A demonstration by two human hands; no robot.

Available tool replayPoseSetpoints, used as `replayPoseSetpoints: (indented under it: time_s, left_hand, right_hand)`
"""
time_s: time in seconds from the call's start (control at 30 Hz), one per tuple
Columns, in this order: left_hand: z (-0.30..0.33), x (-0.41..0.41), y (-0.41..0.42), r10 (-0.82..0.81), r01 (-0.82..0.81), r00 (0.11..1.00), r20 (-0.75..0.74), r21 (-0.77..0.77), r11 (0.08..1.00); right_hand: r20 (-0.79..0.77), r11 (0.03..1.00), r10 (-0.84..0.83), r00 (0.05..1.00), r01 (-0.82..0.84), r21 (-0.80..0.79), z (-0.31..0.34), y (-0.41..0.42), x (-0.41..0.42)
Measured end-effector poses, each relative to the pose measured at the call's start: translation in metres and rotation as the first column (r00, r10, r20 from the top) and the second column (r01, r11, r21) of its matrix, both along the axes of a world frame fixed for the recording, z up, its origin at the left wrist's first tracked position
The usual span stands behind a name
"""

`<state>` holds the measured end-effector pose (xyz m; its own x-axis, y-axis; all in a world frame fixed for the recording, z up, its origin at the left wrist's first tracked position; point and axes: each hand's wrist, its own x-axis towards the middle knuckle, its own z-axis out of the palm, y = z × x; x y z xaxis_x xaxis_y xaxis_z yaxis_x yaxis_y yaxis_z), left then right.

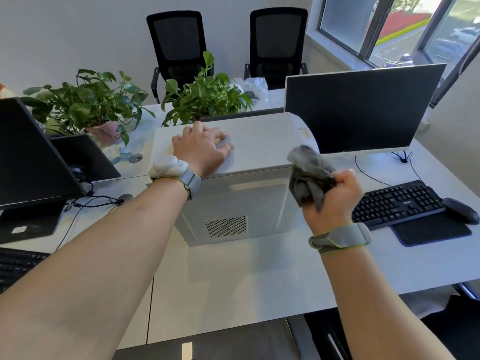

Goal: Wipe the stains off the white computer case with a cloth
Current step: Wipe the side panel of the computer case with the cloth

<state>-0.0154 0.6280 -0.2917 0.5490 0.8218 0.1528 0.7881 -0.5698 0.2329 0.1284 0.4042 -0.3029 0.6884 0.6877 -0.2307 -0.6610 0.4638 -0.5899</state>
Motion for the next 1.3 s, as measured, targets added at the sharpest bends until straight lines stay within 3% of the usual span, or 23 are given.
replayPoseSetpoints:
  time_s: [0.13,0.23,0.33,0.67,0.83,1.07,1.2,1.3]
  left_hand:
    - [-0.001,0.001,0.000,-0.003,0.002,1.000,0.012,0.012,1.000]
    - [0.000,0.001,0.000,-0.001,0.001,1.000,0.021,0.011,1.000]
    - [-0.001,0.000,0.000,-0.001,0.001,1.000,0.019,0.005,1.000]
    - [-0.001,0.000,0.001,0.002,-0.002,1.000,0.022,0.019,1.000]
    - [-0.001,0.000,0.002,0.001,-0.001,1.000,0.007,0.016,1.000]
    - [0.000,0.000,0.001,0.005,-0.005,1.000,0.004,0.005,1.000]
    - [0.001,0.000,0.000,0.009,-0.009,1.000,0.015,-0.002,1.000]
    - [0.002,0.000,0.001,0.008,-0.007,0.999,0.045,-0.022,1.000]
  right_hand:
    - [-0.193,0.968,0.112,0.975,-0.151,-0.199,-0.082,-0.018,-0.007]
    - [-0.431,0.913,0.035,0.902,-0.204,-0.354,-0.146,-0.020,-0.029]
    - [-0.523,0.878,-0.015,0.852,-0.239,-0.415,-0.176,-0.011,-0.054]
    - [-0.340,0.773,0.177,0.924,-0.344,-0.533,-0.211,0.066,-0.087]
    - [-0.246,0.745,0.223,0.943,-0.328,-0.581,-0.150,0.079,-0.083]
    - [-0.111,0.926,0.202,0.973,-0.226,-0.303,-0.052,0.058,-0.080]
    - [-0.182,0.906,0.177,0.967,-0.233,-0.354,-0.074,0.041,-0.080]
    - [-0.261,0.822,0.181,0.948,-0.292,-0.489,-0.117,0.032,-0.091]
